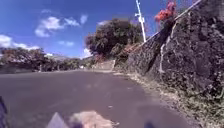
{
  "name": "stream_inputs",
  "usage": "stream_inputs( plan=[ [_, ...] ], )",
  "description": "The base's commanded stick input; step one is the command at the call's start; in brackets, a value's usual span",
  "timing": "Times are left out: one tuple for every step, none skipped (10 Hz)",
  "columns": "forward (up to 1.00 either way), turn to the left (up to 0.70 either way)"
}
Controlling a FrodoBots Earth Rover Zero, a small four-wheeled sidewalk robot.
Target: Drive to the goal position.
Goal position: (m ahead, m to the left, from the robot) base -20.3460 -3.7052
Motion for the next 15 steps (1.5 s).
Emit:
stream_inputs(
  plan=[
    [1.00, 0.00],
    [1.00, 0.00],
    [1.00, 0.00],
    [1.00, 0.00],
    [1.00, 0.00],
    [1.00, 0.00],
    [1.00, 0.00],
    [1.00, 0.00],
    [1.00, 0.00],
    [1.00, 0.00],
    [1.00, 0.00],
    [1.00, 0.00],
    [1.00, 0.00],
    [1.00, 0.00],
    [1.00, 0.00]
  ],
)
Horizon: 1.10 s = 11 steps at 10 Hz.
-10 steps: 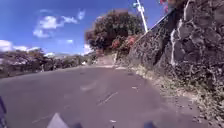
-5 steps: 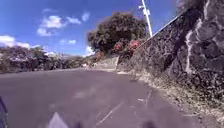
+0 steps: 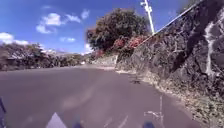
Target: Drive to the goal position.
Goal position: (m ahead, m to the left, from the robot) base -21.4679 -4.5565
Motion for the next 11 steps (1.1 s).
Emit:
stream_inputs(
  plan=[
    [1.00, 0.00],
    [1.00, 0.00],
    [0.93, 0.00],
    [0.52, 0.00],
    [0.10, 0.00],
    [0.00, 0.33],
    [0.00, 0.76],
    [0.00, 1.00],
    [0.00, 1.00],
    [0.00, 1.00],
    [0.00, 1.00]
  ],
)
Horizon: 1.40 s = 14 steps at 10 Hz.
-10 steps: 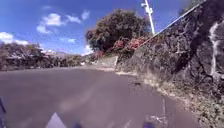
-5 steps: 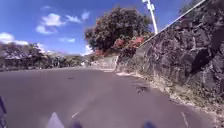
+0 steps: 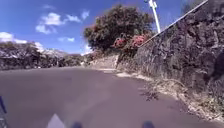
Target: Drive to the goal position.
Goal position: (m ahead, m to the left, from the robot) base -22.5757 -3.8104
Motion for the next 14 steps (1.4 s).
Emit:
stream_inputs(
  plan=[
    [0.00, 1.00],
    [0.00, 1.00],
    [0.00, 1.00],
    [0.00, 1.00],
    [0.00, 1.00],
    [0.00, 1.00],
    [0.00, 1.00],
    [0.00, 1.00],
    [0.00, 1.00],
    [0.00, 1.00],
    [0.00, 1.00],
    [0.00, 1.00],
    [0.00, 1.00],
    [0.00, 1.00]
  ],
)
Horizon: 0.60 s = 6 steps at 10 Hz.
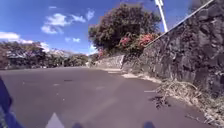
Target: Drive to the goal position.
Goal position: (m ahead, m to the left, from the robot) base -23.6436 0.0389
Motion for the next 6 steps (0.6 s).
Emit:
stream_inputs(
  plan=[
    [0.00, 1.00],
    [0.00, 1.00],
    [0.00, 1.00],
    [0.00, 1.00],
    [0.00, 1.00],
    [0.00, 1.00]
  ],
)
